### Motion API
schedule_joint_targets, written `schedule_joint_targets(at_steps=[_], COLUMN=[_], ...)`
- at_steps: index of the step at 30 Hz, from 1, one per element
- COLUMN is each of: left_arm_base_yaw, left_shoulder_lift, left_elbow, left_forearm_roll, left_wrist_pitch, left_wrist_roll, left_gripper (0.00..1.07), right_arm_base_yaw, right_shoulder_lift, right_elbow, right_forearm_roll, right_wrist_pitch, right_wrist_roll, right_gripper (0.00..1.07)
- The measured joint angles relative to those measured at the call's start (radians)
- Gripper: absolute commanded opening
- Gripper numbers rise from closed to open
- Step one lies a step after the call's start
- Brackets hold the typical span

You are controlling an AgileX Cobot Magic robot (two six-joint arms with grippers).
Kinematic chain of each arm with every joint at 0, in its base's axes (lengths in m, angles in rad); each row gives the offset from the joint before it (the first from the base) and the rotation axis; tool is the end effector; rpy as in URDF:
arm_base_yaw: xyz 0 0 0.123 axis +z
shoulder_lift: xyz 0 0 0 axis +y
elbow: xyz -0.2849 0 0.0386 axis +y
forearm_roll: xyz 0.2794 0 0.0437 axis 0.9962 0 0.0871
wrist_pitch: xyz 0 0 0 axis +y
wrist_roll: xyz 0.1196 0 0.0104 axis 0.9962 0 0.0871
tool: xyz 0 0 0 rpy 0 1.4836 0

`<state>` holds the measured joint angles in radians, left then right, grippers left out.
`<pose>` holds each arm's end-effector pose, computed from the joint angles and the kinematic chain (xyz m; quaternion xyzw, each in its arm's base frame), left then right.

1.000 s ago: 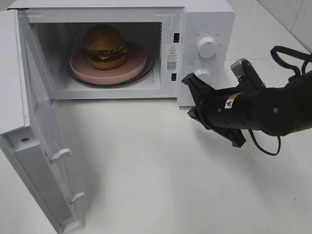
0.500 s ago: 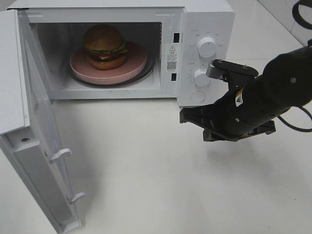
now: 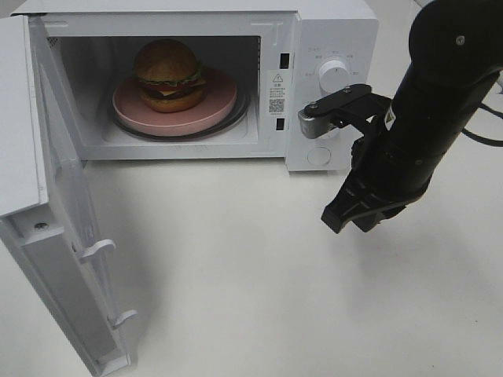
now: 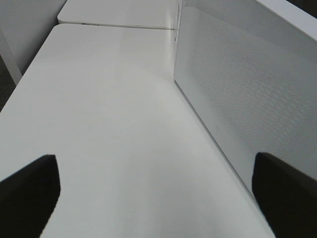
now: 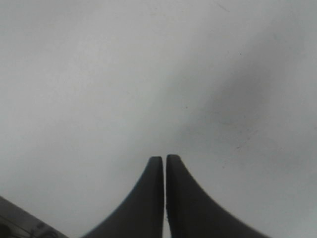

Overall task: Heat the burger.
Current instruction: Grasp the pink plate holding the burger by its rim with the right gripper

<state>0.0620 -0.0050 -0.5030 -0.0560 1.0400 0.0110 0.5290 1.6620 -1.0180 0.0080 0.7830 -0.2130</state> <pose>0.0463 -0.0029 0.2827 -0.0207 0.8451 -0.0085 0.5342 0.2945 0.1729 0.1535 -0.3578 0.9267 0.0212 0.1133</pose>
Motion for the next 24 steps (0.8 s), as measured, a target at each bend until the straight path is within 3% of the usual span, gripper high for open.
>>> schedule_joint_targets(at_steps=[8, 14, 17, 18, 19, 21, 23, 24], left_arm_base_yaw=[0.000, 0.000, 0.000, 0.000, 0.000, 0.000, 0.000, 0.000], left_shoulder_lift=[0.000, 0.000, 0.000, 0.000, 0.000, 0.000, 0.000, 0.000], left_elbow=[0.000, 0.000, 0.000, 0.000, 0.000, 0.000, 0.000, 0.000], left_forearm_roll=[0.000, 0.000, 0.000, 0.000, 0.000, 0.000, 0.000, 0.000], left_wrist_pitch=[0.000, 0.000, 0.000, 0.000, 0.000, 0.000, 0.000, 0.000], left_wrist_roll=[0.000, 0.000, 0.000, 0.000, 0.000, 0.000, 0.000, 0.000], left_gripper=[0.98, 0.98, 0.98, 0.98, 0.98, 0.98, 0.98, 0.98], right_arm_base_yaw=[0.000, 0.001, 0.017, 0.039, 0.039, 0.077, 0.088, 0.113], right_shoulder_lift=[0.000, 0.000, 0.000, 0.000, 0.000, 0.000, 0.000, 0.000], right_elbow=[-0.052, -0.053, -0.053, -0.053, -0.053, -0.053, -0.053, -0.053], right_forearm_roll=[0.000, -0.035, -0.092, -0.131, -0.131, -0.184, -0.195, -0.225], right_wrist_pitch=[0.028, -0.004, -0.038, -0.061, -0.061, -0.116, -0.133, -0.177], right_wrist_roll=[-0.681, -0.845, -0.862, -0.861, -0.861, -0.844, -0.831, -0.801], right_gripper=[0.07, 0.13, 0.23, 0.32, 0.32, 0.48, 0.53, 0.65])
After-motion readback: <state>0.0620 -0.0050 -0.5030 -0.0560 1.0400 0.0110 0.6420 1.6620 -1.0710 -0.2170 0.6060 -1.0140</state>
